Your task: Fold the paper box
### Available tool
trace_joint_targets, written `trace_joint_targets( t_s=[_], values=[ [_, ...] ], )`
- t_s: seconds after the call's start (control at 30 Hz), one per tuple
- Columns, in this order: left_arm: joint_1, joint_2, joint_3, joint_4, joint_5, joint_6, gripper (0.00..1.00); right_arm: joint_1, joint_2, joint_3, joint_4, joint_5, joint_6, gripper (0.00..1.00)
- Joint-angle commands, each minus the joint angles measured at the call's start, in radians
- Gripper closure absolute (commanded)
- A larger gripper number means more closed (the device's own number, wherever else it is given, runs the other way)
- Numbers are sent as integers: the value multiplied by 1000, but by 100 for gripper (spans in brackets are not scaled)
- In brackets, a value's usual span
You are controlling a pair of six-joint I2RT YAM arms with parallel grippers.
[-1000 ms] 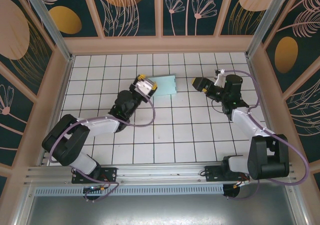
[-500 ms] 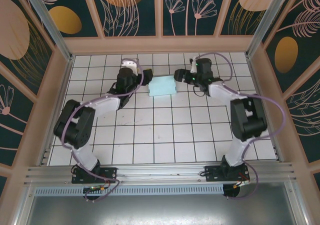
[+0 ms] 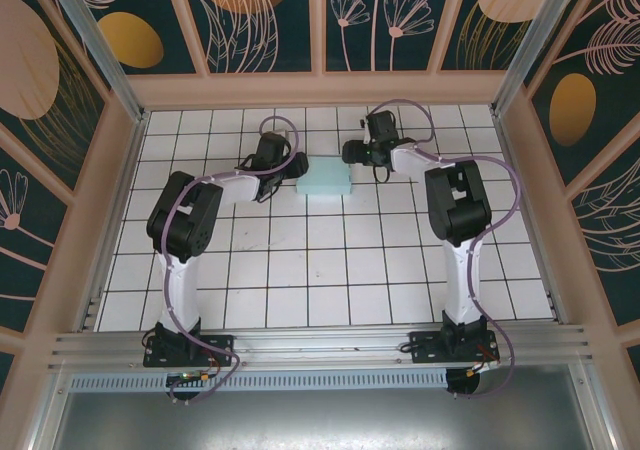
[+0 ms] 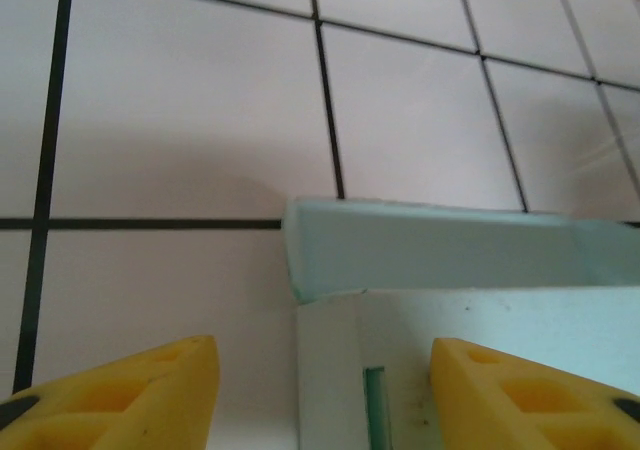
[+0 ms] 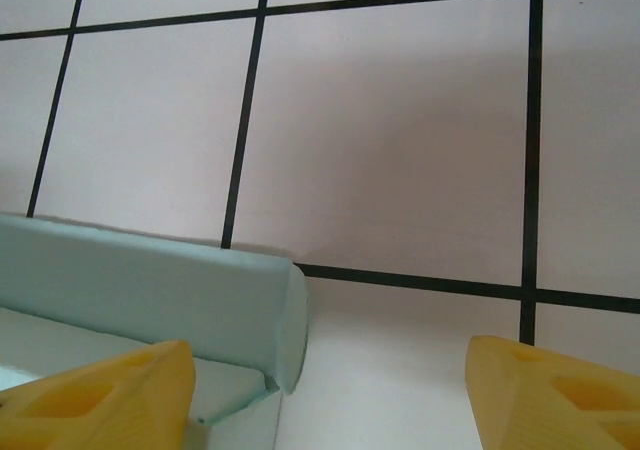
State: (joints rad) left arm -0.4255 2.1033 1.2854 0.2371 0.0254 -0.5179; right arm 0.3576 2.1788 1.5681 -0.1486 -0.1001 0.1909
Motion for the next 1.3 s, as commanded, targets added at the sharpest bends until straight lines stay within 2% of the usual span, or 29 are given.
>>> trace_joint_targets(
  t_s=[0.0, 0.23, 0.43, 0.57, 0.83, 0.97, 1.27],
  values=[
    [4, 36, 34, -74, 6, 15, 45, 14, 20, 8, -80, 9, -11, 29],
    [4, 58, -2, -90, 51, 31, 47, -15, -97, -147, 117, -199, 153, 27],
    [24, 76, -29, -105, 116, 68, 53, -21, -197, -315, 329, -304, 345, 16],
    [42, 94, -43, -104, 171, 67, 54, -29, -216, -424, 495, -353, 491, 13],
    [76, 124, -52, -107, 234, 57, 55, -20, -152, -404, 521, -416, 549, 12],
    [115, 122, -103, -30, 310, 3, 59, -12, -138, -391, 534, -443, 561, 12],
    [169, 114, -166, 65, 445, -65, 70, -10, -198, -447, 521, -397, 555, 11]
  ],
)
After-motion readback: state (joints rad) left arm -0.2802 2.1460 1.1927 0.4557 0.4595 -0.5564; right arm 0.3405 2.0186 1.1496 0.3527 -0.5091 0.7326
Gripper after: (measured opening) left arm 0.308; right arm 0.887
